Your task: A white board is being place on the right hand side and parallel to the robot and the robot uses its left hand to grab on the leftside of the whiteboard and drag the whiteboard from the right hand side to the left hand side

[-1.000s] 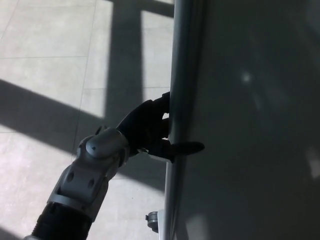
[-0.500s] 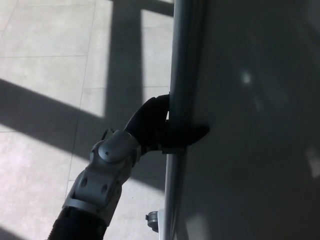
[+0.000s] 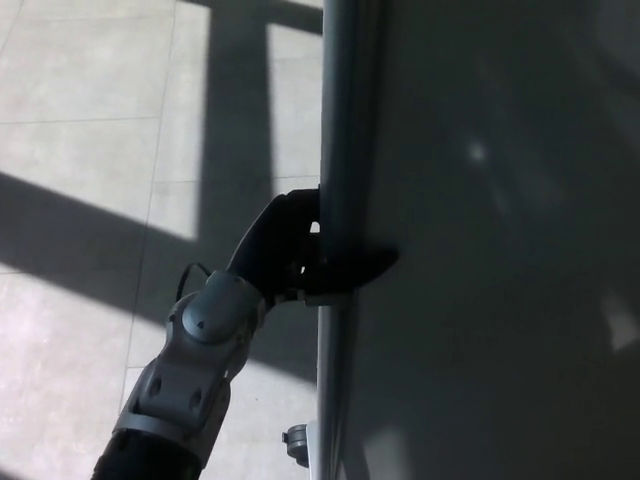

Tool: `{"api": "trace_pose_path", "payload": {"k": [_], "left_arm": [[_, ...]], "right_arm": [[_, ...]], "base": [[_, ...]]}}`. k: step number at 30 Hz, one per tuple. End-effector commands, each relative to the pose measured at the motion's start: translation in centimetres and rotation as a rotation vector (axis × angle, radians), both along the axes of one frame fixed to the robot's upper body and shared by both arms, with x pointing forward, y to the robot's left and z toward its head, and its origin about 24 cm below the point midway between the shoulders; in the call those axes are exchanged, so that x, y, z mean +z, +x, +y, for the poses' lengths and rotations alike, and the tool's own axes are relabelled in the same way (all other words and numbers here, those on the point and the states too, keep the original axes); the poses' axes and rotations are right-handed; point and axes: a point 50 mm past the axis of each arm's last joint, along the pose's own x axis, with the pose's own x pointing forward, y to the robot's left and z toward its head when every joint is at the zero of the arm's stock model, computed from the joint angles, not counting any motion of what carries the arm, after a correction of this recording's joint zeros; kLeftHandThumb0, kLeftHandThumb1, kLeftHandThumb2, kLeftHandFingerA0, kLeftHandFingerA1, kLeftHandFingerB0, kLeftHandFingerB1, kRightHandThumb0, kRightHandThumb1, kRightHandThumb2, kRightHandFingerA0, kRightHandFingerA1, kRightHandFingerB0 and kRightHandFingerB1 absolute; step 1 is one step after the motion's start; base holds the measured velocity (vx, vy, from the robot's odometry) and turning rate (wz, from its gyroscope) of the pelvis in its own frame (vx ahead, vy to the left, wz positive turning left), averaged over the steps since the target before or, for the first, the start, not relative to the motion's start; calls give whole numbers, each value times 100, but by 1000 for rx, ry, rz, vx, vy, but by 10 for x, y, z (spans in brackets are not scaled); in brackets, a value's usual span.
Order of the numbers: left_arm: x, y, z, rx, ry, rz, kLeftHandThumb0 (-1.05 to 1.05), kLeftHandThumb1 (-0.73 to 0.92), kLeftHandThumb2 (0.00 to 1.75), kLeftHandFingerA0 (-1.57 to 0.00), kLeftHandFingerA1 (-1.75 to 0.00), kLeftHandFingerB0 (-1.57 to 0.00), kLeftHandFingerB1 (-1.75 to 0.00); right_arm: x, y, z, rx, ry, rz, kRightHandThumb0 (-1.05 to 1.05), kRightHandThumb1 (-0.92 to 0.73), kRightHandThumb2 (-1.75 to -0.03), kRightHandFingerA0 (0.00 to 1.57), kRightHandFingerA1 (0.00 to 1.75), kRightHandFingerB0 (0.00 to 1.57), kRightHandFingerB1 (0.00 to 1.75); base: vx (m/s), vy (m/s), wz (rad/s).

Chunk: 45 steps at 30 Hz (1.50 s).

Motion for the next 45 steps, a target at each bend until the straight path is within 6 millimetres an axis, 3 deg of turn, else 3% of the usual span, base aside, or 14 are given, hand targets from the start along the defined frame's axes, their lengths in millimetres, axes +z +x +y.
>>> {"api": "trace_pose_path", "payload": {"k": [1, 9, 11, 14, 19, 21, 24, 26, 31, 34, 36, 39, 43, 45], "left_arm": [[0, 3, 41, 89, 40, -13, -17, 75, 63, -109, -79, -85, -54], [9, 7, 93, 103, 136, -10, -21, 72, 63, -111, -70, -86, -51], [9, 7, 93, 100, 136, -10, -21, 72, 63, -111, -70, -86, -51], [17, 9, 118, 119, 153, 32, -20, 73, 63, -107, -68, -82, -52], [21, 9, 131, 124, 166, 34, -22, 71, 62, -107, -70, -82, -53], [27, 7, 145, 114, 216, 23, -21, 73, 62, -100, -71, -81, -54], [27, 7, 147, 109, 222, 22, -21, 73, 62, -100, -71, -81, -54], [37, 0, 179, 90, 236, 125, -15, 79, 63, -85, -62, -72, -51], [41, -6, 197, 122, 240, 191, -12, 78, 63, -82, -62, -68, -50], [36, -15, 225, 149, 217, 214, -9, 77, 62, -85, -62, -76, -51], [35, -15, 227, 146, 212, 214, -9, 77, 62, -85, -62, -76, -51], [31, -28, 253, 210, 202, 255, -3, 79, 63, -87, -63, -78, -53], [31, -28, 255, 205, 199, 253, -3, 79, 63, -87, -63, -78, -53], [34, -41, 281, 270, 208, 266, -2, 82, 64, -86, -64, -78, -53]], "right_arm": [[0, -1, -2, -5, 3, 4, -56, -88, -66, 69, 91, 25, 83], [-1, -1, 0, 3, 16, 15, -58, -87, -66, 71, 89, 28, 80], [-1, -1, 0, 3, 16, 15, -58, -87, -66, 71, 89, 28, 80], [-1, 1, 1, 4, 11, 12, -57, -89, -66, 71, 86, 29, 82], [-1, 1, 1, 6, 10, 12, -56, -89, -66, 70, 87, 29, 81], [-1, 2, 2, 6, 11, 11, -56, -88, -66, 72, 89, 29, 79], [-1, 2, 2, 6, 11, 11, -56, -88, -66, 72, 89, 29, 79], [0, 4, 1, 3, 14, 3, -57, -89, -66, 70, 92, 28, 83], [0, 4, 2, 0, 16, 1, -55, -90, -66, 71, 94, 28, 86], [-1, 4, 2, -1, 17, 5, -55, -89, -66, 71, 93, 29, 85], [-1, 4, 2, -1, 18, 6, -55, -89, -66, 71, 93, 29, 85], [-2, 1, 3, 4, 18, 16, -59, -88, -66, 72, 92, 28, 82], [-2, 1, 3, 4, 18, 16, -59, -88, -66, 72, 92, 28, 82], [-3, 0, 2, 1, 15, 23, -58, -88, -67, 74, 89, 29, 78]], "base": [[0, 0, 0], [0, 0, 0], [0, 0, 0], [0, 0, 0], [0, 0, 0], [0, 0, 0], [0, 0, 0], [0, 0, 3], [0, 0, 0], [0, 0, 0], [0, 0, 0], [0, 0, 0], [0, 0, 0], [0, 0, 0]]}}
